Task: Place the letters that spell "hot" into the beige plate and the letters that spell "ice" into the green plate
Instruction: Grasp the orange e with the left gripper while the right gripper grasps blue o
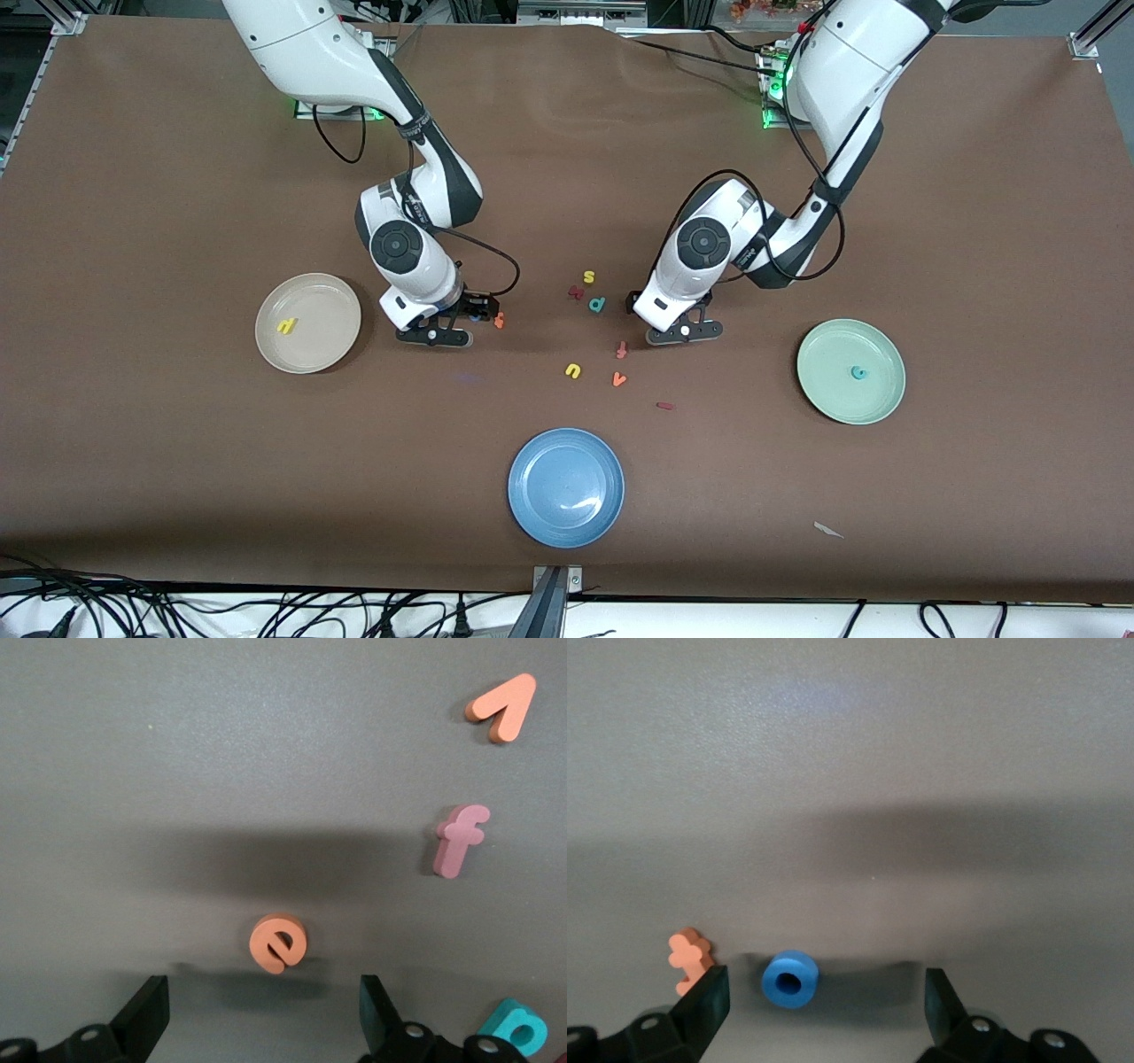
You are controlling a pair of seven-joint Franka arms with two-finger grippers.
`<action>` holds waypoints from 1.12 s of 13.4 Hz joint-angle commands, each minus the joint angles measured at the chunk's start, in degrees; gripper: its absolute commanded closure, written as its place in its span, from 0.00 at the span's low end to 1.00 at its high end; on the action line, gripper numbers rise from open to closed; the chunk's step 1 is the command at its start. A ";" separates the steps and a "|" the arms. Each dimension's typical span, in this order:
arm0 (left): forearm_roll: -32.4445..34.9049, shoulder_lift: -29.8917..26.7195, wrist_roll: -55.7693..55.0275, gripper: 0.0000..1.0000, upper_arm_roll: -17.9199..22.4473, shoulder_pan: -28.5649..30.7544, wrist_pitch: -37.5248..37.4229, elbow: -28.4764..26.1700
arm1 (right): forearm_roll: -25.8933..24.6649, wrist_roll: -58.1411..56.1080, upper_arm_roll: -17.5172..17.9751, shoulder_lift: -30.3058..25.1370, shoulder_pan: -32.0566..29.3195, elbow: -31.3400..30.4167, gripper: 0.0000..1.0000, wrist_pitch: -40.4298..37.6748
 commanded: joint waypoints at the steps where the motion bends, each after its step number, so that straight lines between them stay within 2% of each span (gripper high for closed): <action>1: 2.84 1.49 -1.40 0.13 0.53 -0.54 -0.05 1.98 | 0.54 0.35 -0.24 -0.13 0.48 -0.20 0.27 0.59; 2: 3.02 1.67 -1.66 0.16 0.62 -0.63 -0.05 1.98 | 0.54 0.35 -0.24 0.05 0.57 -0.20 0.31 0.59; 6: 6.36 2.46 -4.56 0.29 0.62 -0.63 -0.14 2.77 | 0.80 0.43 -0.24 0.57 1.10 0.15 0.32 0.68; 9: 6.36 2.46 -5.17 0.32 0.62 -0.63 -0.14 2.68 | 0.89 0.52 -0.24 0.75 1.10 0.42 0.36 0.68; 11: 6.36 2.46 -5.44 0.35 0.62 -0.89 -0.31 2.68 | 0.89 0.52 -0.24 0.75 1.19 0.42 0.50 0.68; 15: 6.36 2.37 -5.53 0.36 0.53 -0.89 -0.67 2.68 | 0.89 0.52 -0.24 1.01 1.36 0.42 0.59 0.68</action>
